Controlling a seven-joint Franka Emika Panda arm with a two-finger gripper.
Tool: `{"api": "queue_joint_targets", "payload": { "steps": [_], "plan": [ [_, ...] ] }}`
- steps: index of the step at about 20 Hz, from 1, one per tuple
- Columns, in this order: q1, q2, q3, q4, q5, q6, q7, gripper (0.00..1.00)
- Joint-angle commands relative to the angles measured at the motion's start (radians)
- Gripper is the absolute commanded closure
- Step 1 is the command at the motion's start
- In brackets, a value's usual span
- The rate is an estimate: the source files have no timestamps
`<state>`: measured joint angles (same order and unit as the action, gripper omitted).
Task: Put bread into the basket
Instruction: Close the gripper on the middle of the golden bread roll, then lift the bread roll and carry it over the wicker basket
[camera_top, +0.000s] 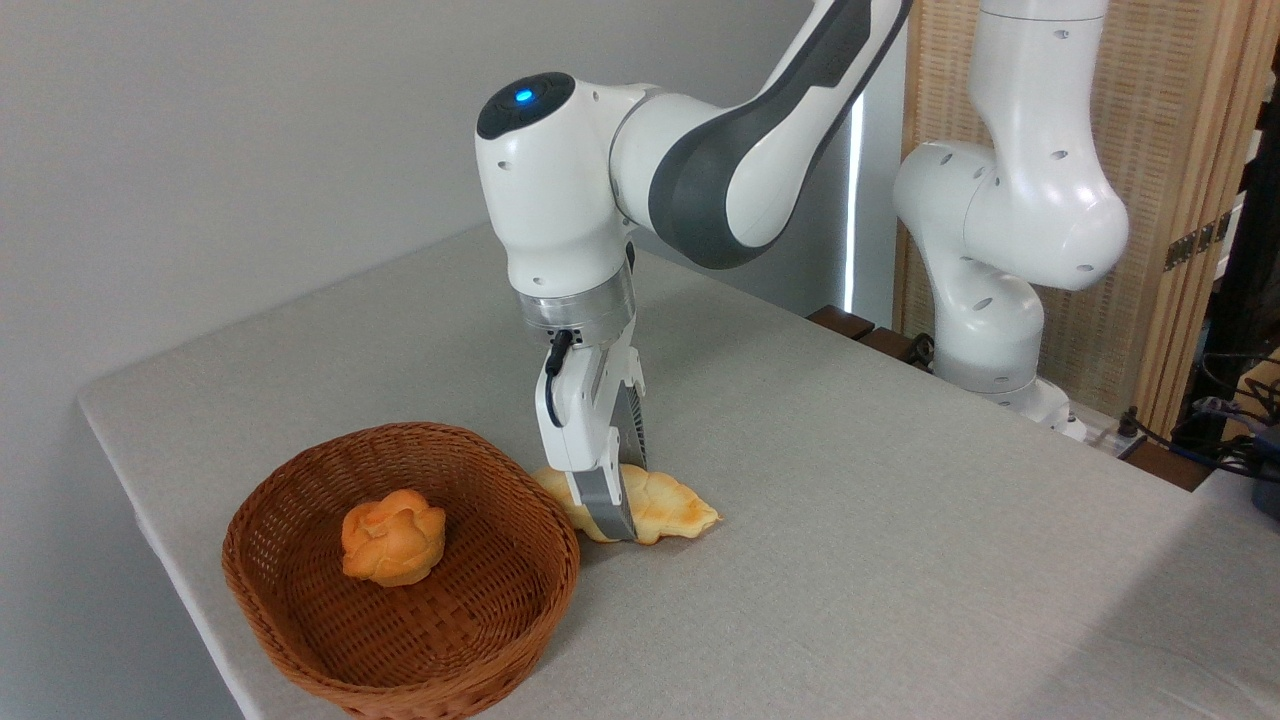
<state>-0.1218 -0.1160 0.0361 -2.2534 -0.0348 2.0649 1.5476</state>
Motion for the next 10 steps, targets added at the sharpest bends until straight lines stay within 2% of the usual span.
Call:
{"api": "queue_joint_targets", "payload": {
  "steps": [1, 10],
  "plan": [
    [-0.004, -0.014, 0.005, -0.012, -0.024, 0.008, 0.000, 0.50],
    [-0.005, -0.028, 0.005, -0.008, -0.025, -0.009, -0.024, 0.50]
  ]
}}
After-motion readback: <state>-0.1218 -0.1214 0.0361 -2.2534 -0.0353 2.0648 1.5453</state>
